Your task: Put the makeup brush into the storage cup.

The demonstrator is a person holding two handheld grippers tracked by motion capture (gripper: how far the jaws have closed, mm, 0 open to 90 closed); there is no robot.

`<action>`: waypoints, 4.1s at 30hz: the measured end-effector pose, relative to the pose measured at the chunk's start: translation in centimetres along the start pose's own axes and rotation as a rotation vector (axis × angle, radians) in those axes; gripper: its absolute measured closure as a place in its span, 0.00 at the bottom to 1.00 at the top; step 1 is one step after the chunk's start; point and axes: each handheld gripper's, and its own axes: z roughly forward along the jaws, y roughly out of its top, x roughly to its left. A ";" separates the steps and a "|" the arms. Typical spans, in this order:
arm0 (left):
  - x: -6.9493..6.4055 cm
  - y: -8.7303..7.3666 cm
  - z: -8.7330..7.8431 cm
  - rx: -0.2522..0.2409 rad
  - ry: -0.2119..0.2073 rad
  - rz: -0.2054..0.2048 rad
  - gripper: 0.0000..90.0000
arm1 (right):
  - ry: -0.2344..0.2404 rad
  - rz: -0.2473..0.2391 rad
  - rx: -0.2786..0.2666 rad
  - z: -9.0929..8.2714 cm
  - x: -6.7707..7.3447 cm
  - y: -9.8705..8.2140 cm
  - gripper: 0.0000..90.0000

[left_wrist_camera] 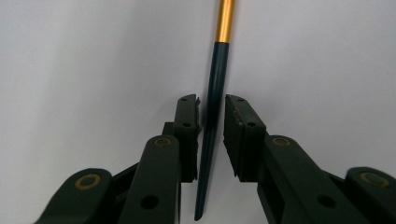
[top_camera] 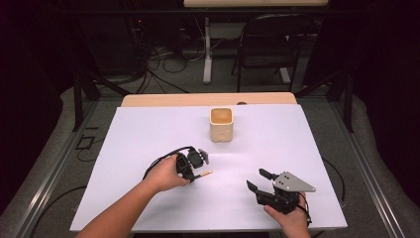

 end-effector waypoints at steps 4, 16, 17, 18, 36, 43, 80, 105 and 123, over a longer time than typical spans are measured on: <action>0.0 0.2 0.2 0.007 -0.006 0.000 0.85 | 0.000 0.000 -0.002 0.0 0.0 0.0 0.44; -0.1 0.5 0.7 0.023 -0.014 0.012 0.91 | 0.000 0.002 -0.003 0.0 0.0 0.0 0.45; -0.1 0.5 0.7 0.026 -0.014 0.013 0.91 | 0.001 0.001 0.000 0.0 0.0 0.0 0.45; -0.1 0.5 0.7 0.025 -0.015 0.012 0.91 | 0.002 -0.001 0.000 0.0 0.0 0.0 0.45; -0.2 0.3 0.5 0.016 -0.017 0.024 0.92 | 0.002 -0.002 0.006 0.0 -0.1 0.0 0.45; -0.3 0.1 -0.1 -0.015 -0.019 0.020 0.93 | 0.000 0.000 0.001 0.0 -0.1 0.0 0.45; -0.8 -5.1 -5.4 -0.393 -0.032 -0.050 0.93 | 0.005 0.021 0.028 0.6 0.3 -0.4 0.44; -2.0 -8.6 -5.4 -0.765 -0.092 -0.148 0.93 | -0.037 0.025 0.042 1.0 0.8 -0.3 0.44; -2.5 -10.8 -4.9 -0.908 -0.082 -0.198 0.93 | -0.026 -0.004 0.077 1.6 1.5 0.7 0.47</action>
